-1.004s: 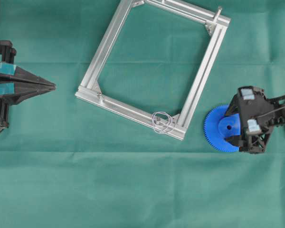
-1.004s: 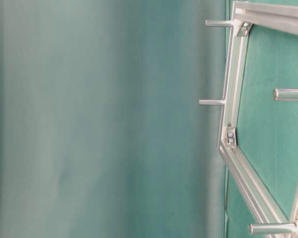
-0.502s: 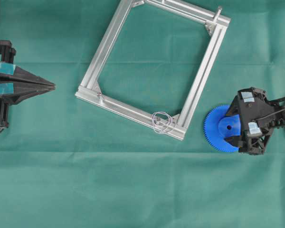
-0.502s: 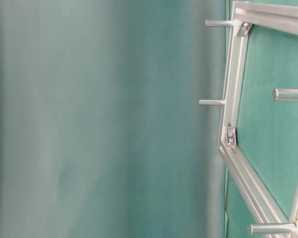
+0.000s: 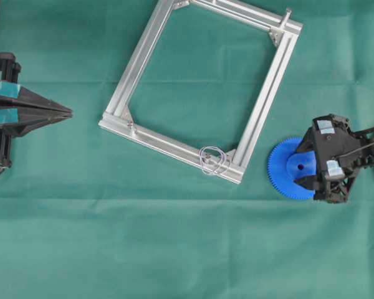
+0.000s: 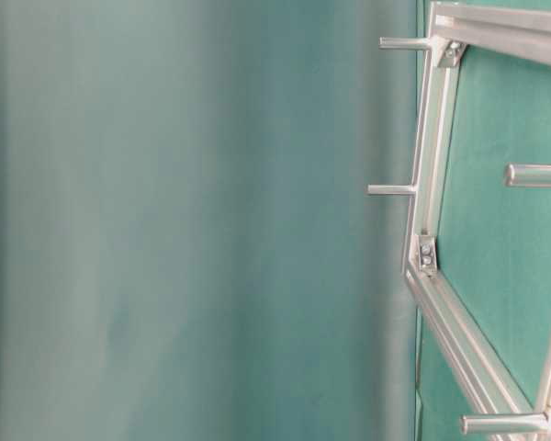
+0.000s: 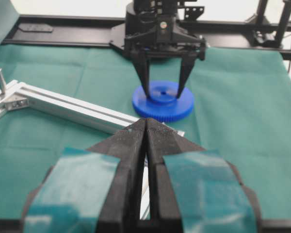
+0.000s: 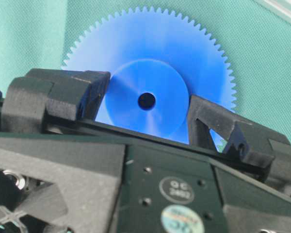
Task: Find the location of the shaft and insert the gear.
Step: 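Lift the blue gear with the right gripper and tilt it upright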
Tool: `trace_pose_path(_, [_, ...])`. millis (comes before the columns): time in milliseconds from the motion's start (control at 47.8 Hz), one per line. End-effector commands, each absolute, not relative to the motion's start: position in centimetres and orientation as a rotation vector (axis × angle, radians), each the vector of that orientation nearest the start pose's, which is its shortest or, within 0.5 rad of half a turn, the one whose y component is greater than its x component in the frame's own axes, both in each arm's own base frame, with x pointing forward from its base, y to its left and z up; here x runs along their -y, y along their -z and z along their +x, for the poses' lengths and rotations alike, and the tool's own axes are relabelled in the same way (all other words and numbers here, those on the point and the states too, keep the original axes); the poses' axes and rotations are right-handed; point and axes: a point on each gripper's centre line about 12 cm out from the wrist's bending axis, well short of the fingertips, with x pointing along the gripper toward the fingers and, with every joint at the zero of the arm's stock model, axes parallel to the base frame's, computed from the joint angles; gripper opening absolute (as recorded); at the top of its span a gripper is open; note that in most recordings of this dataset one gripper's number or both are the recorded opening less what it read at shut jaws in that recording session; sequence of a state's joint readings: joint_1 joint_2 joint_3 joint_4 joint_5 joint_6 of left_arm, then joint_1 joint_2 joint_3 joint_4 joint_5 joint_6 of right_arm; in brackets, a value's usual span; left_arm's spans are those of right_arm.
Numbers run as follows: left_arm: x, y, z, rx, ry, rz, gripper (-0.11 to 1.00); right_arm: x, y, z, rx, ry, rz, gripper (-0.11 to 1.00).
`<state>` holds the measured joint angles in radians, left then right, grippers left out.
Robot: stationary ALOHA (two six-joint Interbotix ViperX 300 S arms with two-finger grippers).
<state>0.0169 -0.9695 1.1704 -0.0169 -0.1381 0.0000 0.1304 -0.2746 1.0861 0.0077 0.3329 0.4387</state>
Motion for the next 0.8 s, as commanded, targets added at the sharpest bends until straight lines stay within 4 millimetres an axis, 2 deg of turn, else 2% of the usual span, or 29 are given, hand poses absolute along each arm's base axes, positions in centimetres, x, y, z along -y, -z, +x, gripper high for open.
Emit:
trace_pose_path(0, [-0.4,-29.0,20.1,-0.034,-0.021,-0.020,0.01,-3.2,-10.7,23.0,-1.151,0.137,0.324,0.70])
trace_pose_path(418, [-0.4,-29.2,20.1,-0.029,-0.021,-0.018,0.01,-3.3,-11.5,23.3,-1.131,0.131,0.327,0.70])
trace_pose_path(774, [-0.4,-29.2,20.1,-0.029,-0.021,-0.015,0.01,-3.2,-14.5,23.9,-1.115,0.126,0.316,0.70])
